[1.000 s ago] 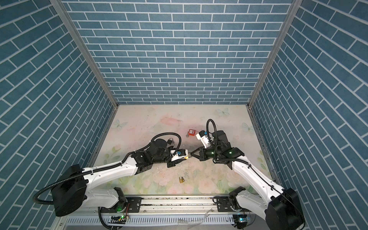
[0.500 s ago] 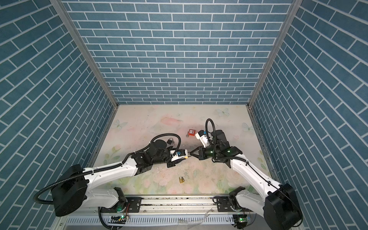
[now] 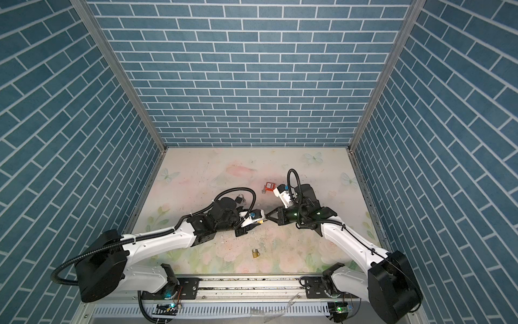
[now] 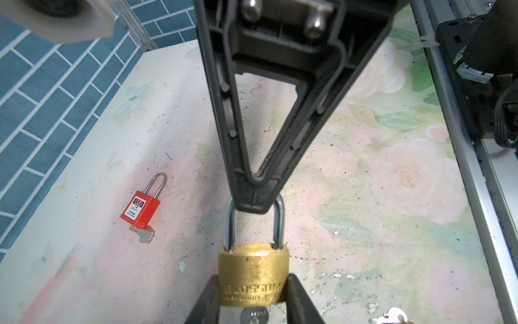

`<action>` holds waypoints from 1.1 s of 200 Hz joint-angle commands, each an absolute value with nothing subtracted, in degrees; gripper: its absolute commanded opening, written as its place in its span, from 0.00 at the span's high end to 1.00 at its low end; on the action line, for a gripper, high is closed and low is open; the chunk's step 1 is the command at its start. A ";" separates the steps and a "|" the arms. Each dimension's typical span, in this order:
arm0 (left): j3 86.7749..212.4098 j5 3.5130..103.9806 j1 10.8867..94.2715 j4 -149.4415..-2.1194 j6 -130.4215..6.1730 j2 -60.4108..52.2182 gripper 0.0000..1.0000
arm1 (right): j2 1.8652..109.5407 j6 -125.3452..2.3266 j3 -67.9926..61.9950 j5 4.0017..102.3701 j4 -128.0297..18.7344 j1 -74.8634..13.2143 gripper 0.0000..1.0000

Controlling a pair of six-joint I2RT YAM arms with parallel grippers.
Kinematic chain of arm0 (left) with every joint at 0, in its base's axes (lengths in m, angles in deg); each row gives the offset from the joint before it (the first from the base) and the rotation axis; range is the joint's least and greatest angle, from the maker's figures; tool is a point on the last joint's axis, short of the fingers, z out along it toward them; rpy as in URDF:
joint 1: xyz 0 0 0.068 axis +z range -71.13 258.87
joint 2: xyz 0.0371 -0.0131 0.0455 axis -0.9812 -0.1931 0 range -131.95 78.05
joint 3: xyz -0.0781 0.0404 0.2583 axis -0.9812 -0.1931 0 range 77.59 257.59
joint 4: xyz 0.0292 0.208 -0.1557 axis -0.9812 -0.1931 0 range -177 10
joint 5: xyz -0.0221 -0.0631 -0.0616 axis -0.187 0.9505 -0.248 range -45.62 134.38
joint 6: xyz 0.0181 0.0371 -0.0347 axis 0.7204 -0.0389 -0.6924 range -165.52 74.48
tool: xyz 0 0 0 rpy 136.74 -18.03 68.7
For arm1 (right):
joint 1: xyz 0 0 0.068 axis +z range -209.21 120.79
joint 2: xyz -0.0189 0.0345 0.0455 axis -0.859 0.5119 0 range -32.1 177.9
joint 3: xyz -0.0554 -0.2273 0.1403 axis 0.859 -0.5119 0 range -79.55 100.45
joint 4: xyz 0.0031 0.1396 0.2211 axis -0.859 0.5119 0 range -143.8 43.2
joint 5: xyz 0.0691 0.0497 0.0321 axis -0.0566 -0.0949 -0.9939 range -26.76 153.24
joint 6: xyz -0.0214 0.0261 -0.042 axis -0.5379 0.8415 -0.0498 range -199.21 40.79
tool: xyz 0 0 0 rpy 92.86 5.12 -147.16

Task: Lock with the key

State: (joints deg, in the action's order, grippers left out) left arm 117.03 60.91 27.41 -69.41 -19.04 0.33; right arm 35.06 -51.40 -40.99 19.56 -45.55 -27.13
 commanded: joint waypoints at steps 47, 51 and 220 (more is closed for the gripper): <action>124.79 65.51 26.12 -39.44 -22.66 1.05 1.00 | 39.58 -50.24 -44.68 15.82 -43.75 -22.06 1.00; 124.72 65.36 26.09 -39.19 -22.73 1.12 1.00 | 39.62 -50.21 -44.81 15.80 -43.79 -21.97 1.00; 122.54 63.47 26.13 -34.90 -25.88 2.32 1.00 | 41.56 -50.12 -43.83 20.46 -42.65 -21.15 1.00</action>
